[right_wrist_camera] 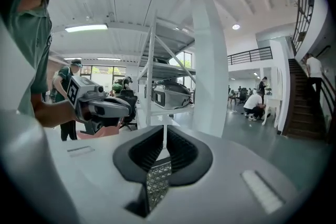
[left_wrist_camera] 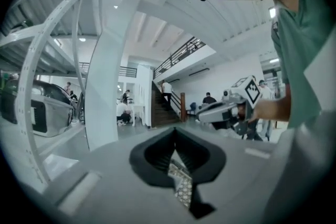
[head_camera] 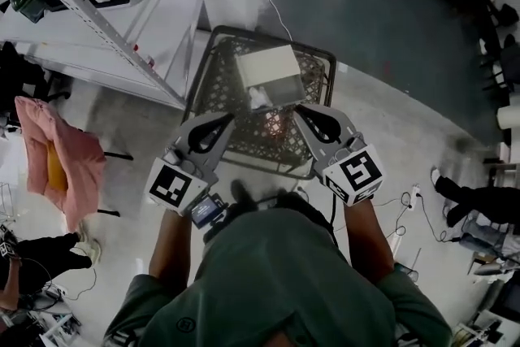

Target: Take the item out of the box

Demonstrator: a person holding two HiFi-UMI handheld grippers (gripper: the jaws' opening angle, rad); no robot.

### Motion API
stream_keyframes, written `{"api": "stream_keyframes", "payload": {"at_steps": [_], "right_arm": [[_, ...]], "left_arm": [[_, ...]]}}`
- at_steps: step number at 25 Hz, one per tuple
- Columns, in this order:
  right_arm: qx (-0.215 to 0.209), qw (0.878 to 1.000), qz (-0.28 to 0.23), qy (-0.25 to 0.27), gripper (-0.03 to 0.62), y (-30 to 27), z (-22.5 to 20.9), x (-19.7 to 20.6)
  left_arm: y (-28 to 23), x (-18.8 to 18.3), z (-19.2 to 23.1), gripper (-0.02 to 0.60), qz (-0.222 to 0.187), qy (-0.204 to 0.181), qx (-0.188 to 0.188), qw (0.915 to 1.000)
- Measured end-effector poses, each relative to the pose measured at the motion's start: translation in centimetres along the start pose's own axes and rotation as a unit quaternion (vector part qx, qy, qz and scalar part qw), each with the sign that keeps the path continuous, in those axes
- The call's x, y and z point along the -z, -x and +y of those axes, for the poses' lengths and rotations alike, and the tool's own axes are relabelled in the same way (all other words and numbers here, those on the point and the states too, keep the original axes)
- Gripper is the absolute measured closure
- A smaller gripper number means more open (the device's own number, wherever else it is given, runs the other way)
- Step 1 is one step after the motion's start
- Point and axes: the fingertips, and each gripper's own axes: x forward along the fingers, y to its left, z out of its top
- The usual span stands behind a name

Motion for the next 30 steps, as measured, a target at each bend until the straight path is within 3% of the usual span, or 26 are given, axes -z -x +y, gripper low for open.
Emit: {"api": "stream_keyframes", "payload": {"at_steps": [8, 21, 30], "right_arm": [[0.001, 1.000, 0.025, -0.002, 0.559, -2.8, -1.0, 1.5], [-0.062, 0.995, 0.060, -0.043, 0.543, -7.8, -8.9, 8.1], [-0.109, 0.987, 0.107, -0.053, 0.521, -12.0, -12.8, 14.8]], "left_arm": [[-2.0, 2.4, 2.7, 0.578, 0.008, 0.024, 0.014, 0.9996], [-11.3, 8.5, 5.6, 0.552, 0.098, 0.046, -0.003, 0.9941], [-16.7, 16.0, 7.6, 0.527, 0.156, 0.091, -0.027, 0.9832]]}}
